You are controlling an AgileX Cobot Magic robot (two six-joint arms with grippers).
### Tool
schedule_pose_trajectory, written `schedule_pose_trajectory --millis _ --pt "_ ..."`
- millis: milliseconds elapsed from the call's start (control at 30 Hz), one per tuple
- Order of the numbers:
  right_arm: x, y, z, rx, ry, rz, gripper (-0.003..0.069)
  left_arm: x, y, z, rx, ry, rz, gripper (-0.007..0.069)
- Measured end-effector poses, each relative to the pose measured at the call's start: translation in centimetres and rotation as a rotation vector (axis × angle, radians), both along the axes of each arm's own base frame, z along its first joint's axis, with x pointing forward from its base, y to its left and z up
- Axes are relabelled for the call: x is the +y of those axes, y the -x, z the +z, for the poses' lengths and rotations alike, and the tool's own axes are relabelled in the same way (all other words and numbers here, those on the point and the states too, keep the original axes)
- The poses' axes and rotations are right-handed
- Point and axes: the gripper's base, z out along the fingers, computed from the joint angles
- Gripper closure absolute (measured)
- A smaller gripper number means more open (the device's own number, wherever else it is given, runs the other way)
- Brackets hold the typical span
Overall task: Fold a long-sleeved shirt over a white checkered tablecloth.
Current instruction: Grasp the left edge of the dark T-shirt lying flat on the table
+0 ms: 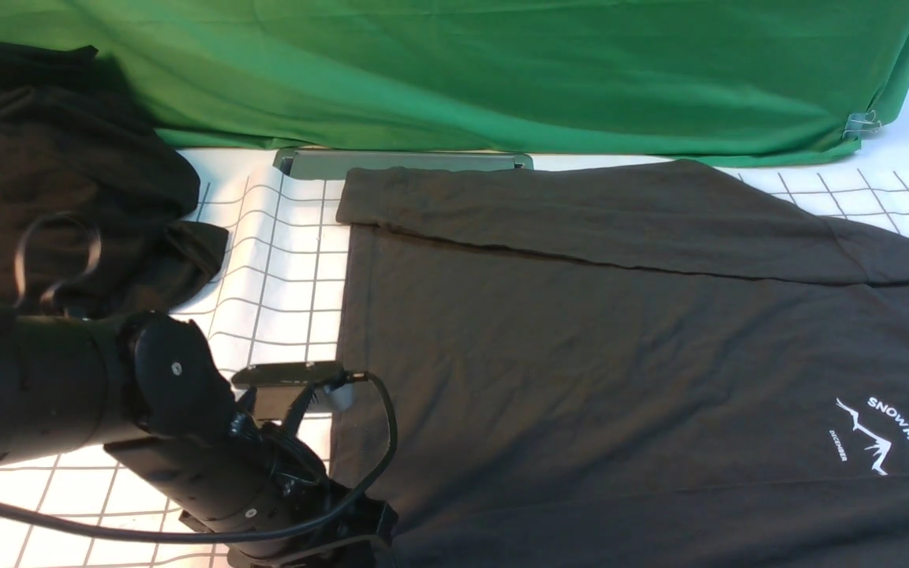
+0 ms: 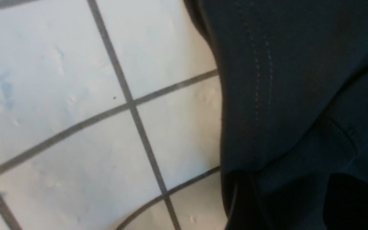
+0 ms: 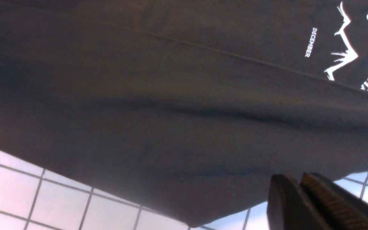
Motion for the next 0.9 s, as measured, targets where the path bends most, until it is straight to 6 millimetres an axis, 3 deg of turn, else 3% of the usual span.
schedule_pose_trajectory --millis 333,900 --pt "0.0 0.0 0.0 0.000 -0.001 0.000 0.0589 0.0 -0.5 0.5 -0.011 -0.051 -0.078 0.0284" --pt "0.0 0.0 0.0 -0.001 -0.001 0.000 0.0557 -0.5 -0.5 0.9 0.016 -0.001 -0.066 0.0284"
